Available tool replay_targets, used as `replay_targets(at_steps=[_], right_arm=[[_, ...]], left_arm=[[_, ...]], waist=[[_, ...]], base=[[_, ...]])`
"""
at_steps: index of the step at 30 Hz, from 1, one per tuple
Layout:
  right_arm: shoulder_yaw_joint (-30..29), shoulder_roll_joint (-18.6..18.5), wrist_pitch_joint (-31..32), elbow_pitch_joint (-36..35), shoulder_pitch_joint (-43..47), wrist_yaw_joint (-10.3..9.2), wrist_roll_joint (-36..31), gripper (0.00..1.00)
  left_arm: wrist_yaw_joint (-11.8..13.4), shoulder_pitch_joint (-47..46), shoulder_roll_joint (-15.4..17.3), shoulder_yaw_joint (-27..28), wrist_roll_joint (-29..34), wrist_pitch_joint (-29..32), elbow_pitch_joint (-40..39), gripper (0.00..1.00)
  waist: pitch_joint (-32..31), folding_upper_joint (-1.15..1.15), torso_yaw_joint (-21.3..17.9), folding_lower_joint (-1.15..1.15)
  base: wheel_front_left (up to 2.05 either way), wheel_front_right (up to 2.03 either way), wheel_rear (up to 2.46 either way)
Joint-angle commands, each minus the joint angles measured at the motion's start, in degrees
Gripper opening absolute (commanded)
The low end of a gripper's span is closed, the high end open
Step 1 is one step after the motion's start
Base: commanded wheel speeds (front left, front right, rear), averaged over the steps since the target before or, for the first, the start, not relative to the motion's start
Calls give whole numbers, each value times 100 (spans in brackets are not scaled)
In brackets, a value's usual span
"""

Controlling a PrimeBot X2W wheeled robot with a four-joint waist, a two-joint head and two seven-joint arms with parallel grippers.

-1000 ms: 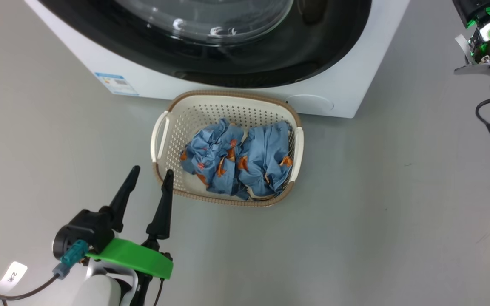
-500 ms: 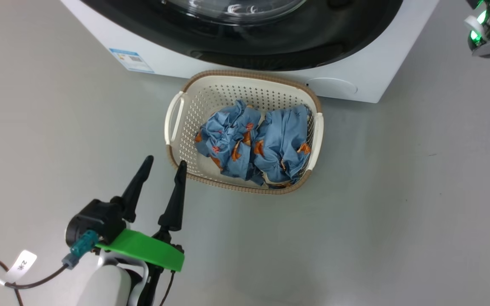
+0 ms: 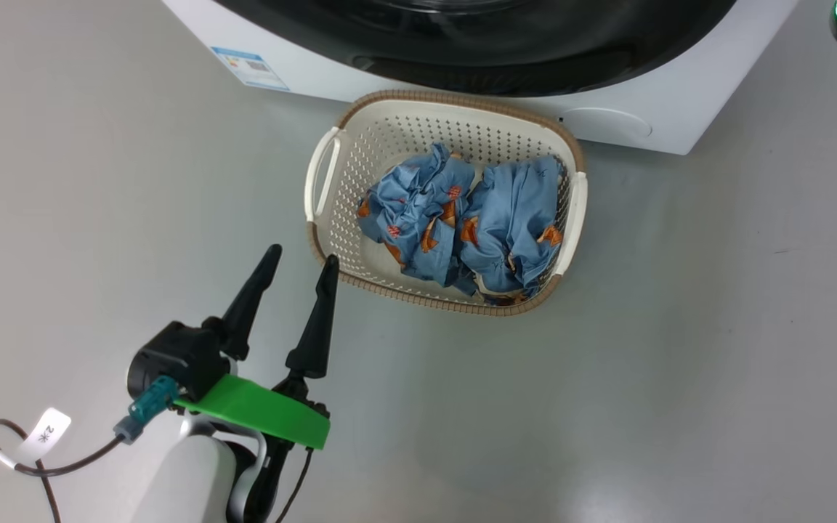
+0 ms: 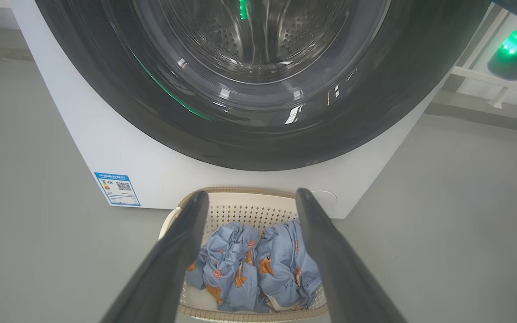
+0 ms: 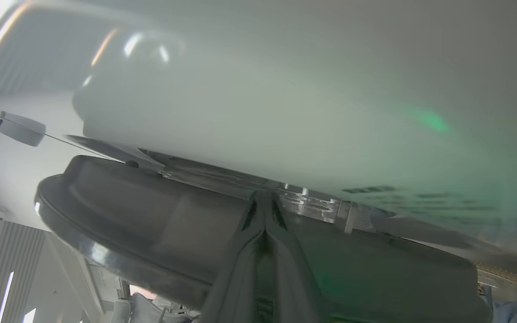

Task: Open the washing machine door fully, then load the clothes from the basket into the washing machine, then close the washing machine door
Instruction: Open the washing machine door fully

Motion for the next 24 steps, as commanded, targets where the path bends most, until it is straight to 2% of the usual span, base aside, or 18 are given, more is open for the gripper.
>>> replay_targets(at_steps=[1, 10, 24], right_arm=[[38, 83, 86, -99, -135, 9, -124, 0], [157, 223, 395, -148, -19, 9, -155, 0], [352, 488, 779, -711, 891, 9, -196, 0]], left_arm=[[-8, -113, 112, 154, -76, -36, -157, 100], [-8, -128, 112, 170, -83, -36, -128, 100], [-8, 121, 112, 294, 117, -36, 13, 100]], waist=[[62, 0, 54, 0], [-32, 0, 24, 0], [-562, 0, -275, 0]], base=[[0, 0, 0], [0, 0, 0], [0, 0, 0]])
